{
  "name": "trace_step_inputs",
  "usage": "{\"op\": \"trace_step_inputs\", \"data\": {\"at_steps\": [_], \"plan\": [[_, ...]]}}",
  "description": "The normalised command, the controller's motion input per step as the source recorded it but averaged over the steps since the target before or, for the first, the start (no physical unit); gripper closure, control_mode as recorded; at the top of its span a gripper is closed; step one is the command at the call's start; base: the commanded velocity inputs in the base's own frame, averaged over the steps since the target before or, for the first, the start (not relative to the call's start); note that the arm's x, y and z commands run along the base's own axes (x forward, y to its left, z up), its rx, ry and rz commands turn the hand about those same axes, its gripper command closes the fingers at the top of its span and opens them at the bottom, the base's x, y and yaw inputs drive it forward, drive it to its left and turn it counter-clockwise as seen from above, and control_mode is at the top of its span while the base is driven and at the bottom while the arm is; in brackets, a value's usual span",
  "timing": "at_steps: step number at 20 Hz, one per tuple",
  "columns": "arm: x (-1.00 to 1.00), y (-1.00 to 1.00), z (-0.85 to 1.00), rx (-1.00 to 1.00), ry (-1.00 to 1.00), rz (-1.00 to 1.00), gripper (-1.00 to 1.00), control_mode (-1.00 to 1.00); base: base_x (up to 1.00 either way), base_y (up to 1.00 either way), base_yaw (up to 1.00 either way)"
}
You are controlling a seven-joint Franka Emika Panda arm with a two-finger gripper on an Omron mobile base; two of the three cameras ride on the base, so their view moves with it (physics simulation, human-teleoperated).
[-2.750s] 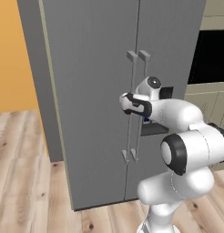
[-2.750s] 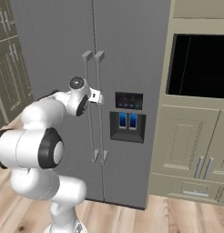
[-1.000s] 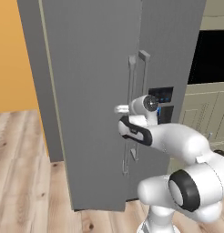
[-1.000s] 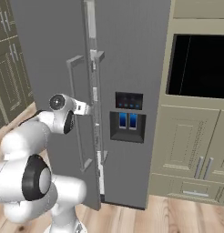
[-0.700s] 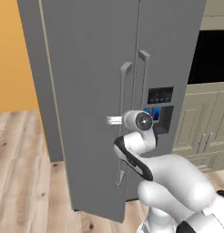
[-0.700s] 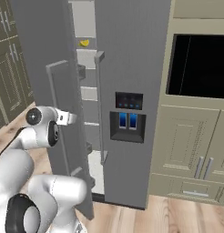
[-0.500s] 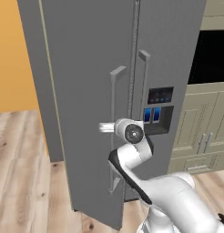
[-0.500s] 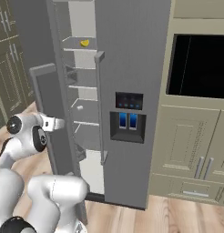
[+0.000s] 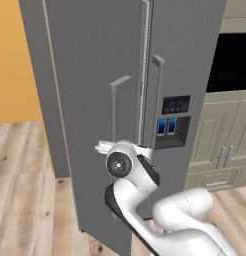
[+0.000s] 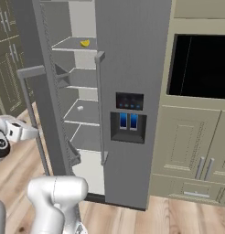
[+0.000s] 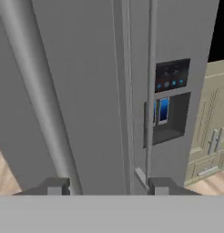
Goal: Take the lemon wedge from the fridge and place it on the plate with fish on the dining counter.
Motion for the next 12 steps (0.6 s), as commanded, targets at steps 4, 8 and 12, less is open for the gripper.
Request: {"op": "trace_step_inputs", "data": {"at_steps": [4, 8, 12], "plan": [[-1.0, -0.66, 0.87, 0.15, 0.0, -0.24, -1.0, -1.0, 0.0, 0.0, 0.0], [-0.86, -1.0, 0.73, 0.15, 0.01, -0.21, -1.0, -1.0, 0.0, 0.0, 0.0], [-0.46, -1.0, 0.82, 0.18, 0.05, -0.1, -1.0, -1.0, 0.0, 0.0, 0.0]]}}
